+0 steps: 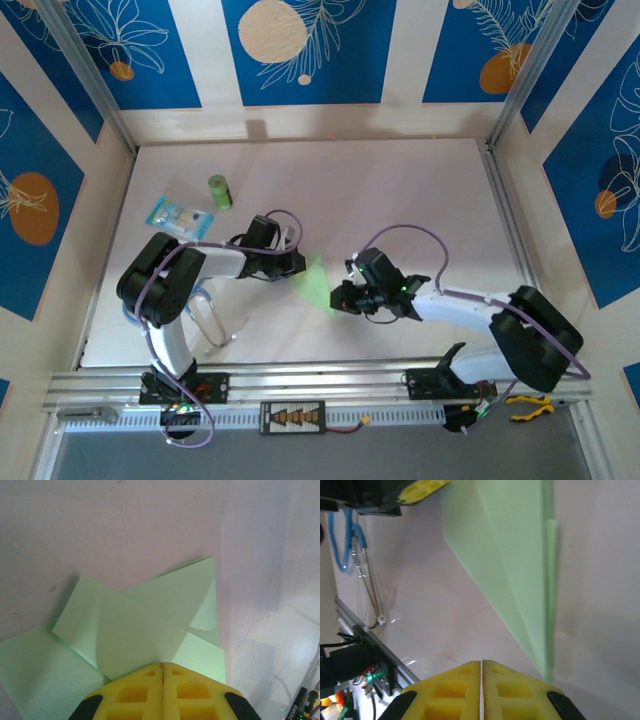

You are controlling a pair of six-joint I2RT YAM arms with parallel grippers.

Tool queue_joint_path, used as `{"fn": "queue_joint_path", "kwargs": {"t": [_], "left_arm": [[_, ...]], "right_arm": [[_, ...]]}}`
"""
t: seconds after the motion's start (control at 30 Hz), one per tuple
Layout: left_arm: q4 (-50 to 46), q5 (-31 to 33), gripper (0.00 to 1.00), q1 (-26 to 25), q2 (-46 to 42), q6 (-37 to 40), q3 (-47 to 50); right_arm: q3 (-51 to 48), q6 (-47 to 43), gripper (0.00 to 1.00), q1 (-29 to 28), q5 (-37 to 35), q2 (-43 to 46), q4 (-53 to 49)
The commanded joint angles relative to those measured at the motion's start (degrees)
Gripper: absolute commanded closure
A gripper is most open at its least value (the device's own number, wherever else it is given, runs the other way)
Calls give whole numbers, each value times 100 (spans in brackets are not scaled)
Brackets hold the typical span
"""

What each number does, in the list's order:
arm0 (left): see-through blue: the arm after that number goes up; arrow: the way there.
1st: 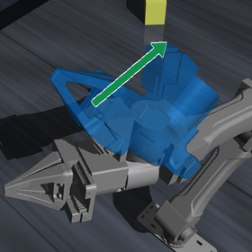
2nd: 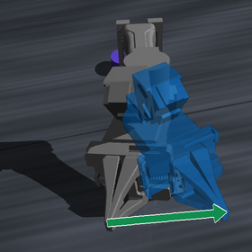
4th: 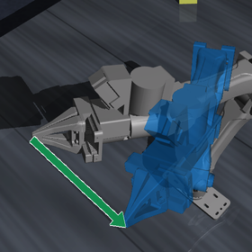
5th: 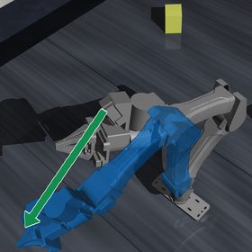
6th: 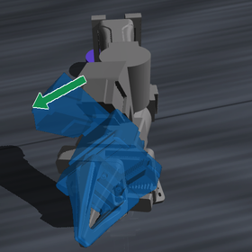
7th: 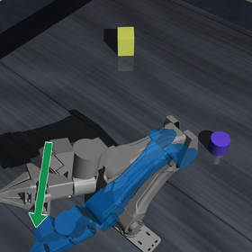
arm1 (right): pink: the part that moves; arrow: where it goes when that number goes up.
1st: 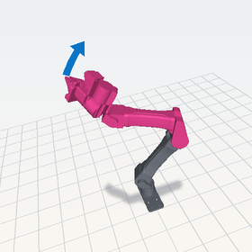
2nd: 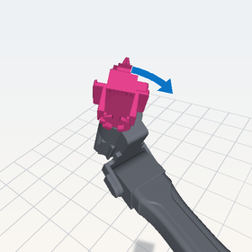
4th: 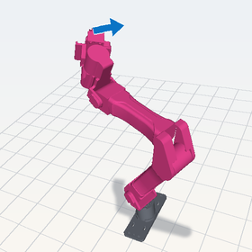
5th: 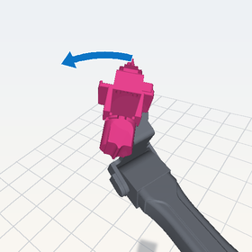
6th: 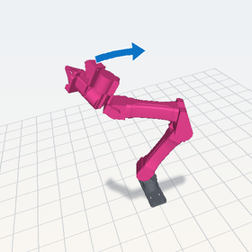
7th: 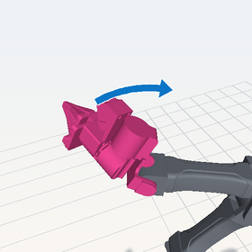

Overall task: Fold a paper plane with a square sheet of paper (pick it up from the middle)
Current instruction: Fourth fold the wing at the center of the table, then turn over the paper at the center of the table.

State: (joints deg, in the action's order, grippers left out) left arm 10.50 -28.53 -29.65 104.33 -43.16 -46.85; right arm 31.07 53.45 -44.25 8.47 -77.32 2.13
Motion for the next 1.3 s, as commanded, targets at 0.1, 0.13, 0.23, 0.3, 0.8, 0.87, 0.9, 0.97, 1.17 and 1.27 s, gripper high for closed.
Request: {"fn": "queue_joint_path", "kwargs": {"t": [0.1,0.13,0.23,0.3,0.8,0.87,0.9,0.97,1.17,1.27], "left_arm": [[-277,334,98,45,130,9,253],[-277,335,98,45,131,16,256],[-285,322,98,47,124,14,276],[-308,338,99,48,98,31,275],[-633,396,98,100,-13,21,119],[-587,386,99,100,-76,-29,184],[-584,387,98,101,-101,-45,206],[-571,387,99,100,-141,-61,230],[-523,369,98,101,-144,-192,240],[-527,409,98,100,-176,-219,255]], "right_arm": [[525,-111,91,-66,631,-1007,365],[548,-120,91,-86,638,-1166,368],[394,-50,91,-117,639,-1446,437],[170,45,91,-141,609,-1496,537],[-655,372,88,-375,6,-217,141],[-648,487,86,-374,-132,-22,66],[-656,611,84,-355,-245,89,-6],[-682,791,81,-284,-400,235,-38],[-687,1191,66,70,-161,206,239],[-560,1133,65,92,-67,106,100]]}}
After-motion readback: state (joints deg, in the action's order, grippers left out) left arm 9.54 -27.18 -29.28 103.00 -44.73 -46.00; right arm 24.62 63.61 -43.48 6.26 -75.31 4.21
